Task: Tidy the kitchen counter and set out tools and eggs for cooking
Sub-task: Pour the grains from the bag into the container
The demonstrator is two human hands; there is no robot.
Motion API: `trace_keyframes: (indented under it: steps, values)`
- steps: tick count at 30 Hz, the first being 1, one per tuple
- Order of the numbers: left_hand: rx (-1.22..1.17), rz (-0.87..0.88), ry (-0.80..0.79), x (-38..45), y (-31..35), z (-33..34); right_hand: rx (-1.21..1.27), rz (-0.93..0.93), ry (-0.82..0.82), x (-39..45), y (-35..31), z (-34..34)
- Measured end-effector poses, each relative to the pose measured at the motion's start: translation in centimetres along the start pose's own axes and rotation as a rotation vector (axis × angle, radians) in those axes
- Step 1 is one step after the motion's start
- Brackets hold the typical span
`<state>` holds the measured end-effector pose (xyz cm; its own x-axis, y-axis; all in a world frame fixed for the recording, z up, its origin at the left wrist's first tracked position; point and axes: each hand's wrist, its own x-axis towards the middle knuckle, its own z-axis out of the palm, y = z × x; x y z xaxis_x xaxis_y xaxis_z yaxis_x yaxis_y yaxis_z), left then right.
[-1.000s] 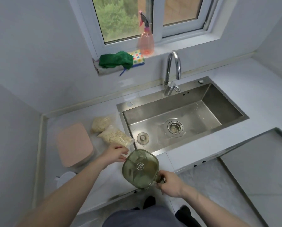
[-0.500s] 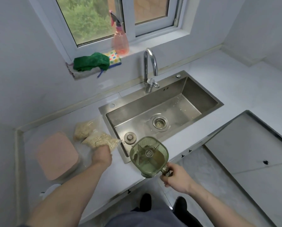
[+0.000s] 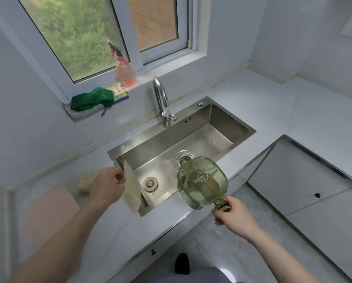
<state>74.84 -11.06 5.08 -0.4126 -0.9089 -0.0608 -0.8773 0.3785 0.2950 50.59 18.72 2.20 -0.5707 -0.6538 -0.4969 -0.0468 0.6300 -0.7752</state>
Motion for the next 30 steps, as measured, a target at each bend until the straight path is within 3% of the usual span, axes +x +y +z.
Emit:
trace_keyframes:
  steps: [7, 16, 30]
  values:
    - [-0.195, 0.207, -0.062, -4.0, 14.3, 0.4, 0.084, -0.011, 0.112, -2.4, 2.3, -7.6]
    - [-0.211, 0.475, -0.095, -8.6, 32.6, 2.2, 0.203, 0.047, 0.317, -7.9, 9.1, -20.4]
    - [-0.253, 0.891, -0.339, -16.2, 57.3, 10.1, 0.441, 0.227, 0.774, -19.1, 22.1, -33.1]
